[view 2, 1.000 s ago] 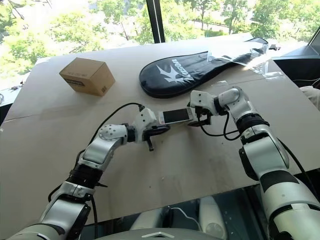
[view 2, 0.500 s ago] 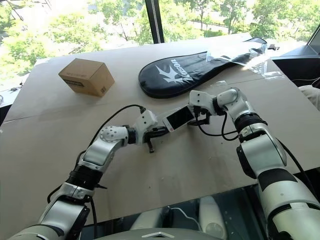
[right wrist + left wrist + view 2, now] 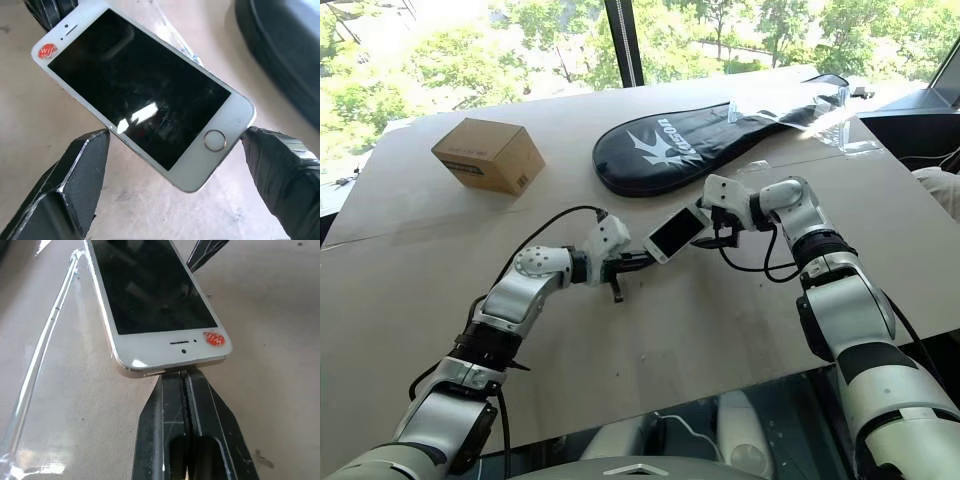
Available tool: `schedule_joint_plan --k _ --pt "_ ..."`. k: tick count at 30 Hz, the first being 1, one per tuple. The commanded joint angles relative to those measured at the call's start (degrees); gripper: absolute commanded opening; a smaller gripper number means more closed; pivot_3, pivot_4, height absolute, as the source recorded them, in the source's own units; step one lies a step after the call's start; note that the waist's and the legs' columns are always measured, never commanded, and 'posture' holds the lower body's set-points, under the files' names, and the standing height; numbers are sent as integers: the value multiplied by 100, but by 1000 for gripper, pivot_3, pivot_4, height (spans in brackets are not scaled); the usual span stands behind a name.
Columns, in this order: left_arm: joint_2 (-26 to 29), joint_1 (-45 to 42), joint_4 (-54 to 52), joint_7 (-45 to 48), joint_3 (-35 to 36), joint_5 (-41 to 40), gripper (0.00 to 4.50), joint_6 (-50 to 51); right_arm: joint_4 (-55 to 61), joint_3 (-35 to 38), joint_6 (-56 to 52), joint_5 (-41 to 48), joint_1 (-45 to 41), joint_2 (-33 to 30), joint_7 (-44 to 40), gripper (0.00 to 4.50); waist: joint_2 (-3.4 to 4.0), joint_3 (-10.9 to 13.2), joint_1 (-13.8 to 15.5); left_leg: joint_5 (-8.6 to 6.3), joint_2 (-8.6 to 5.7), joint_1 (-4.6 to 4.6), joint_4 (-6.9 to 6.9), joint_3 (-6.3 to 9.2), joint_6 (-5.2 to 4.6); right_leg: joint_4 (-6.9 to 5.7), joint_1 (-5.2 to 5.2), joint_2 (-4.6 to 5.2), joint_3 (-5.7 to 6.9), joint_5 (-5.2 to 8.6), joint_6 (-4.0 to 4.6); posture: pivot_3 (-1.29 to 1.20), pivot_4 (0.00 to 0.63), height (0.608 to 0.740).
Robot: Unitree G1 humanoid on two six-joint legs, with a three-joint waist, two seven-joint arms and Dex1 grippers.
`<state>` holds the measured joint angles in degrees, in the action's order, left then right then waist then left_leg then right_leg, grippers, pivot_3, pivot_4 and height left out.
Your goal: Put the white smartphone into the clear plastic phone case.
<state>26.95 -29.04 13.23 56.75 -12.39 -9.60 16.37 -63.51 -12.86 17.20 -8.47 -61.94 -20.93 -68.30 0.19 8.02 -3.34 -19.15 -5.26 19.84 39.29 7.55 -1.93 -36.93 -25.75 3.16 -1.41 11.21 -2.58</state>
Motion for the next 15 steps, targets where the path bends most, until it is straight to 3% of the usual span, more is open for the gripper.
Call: schedule_joint_plan --k 1,2,5,14,15 --pt "116 -103 39 44 51 88 545 -89 341 140 -70 122 121 -149 18 4500 0 0 -2 0 0 0 -2 0 0 2 0 0 0 0 0 0 150 740" --pt "126 -153 165 -34 11 215 799 -133 421 152 -117 148 181 -161 10 4500 0 0 -2 0 0 0 -4 1 0 5 0 0 0 0 0 0 150 740" --pt "172 -226 423 16 -139 456 2148 -304 652 178 -247 215 336 -178 24 4500 0 0 0 0 0 0 -3 -1 0 6 0 0 0 0 0 0 150 740" --pt "151 -340 734 231 -219 544 2209 -411 874 172 -392 262 443 -251 144 4500 0 0 5 0 0 0 -2 0 0 4 1 0 0 0 0 0 150 740" --pt "142 -352 764 263 -212 529 1685 -400 861 170 -395 265 427 -255 156 4500 0 0 5 0 0 0 -2 -1 0 4 1 1 0 0 0 0 150 740"
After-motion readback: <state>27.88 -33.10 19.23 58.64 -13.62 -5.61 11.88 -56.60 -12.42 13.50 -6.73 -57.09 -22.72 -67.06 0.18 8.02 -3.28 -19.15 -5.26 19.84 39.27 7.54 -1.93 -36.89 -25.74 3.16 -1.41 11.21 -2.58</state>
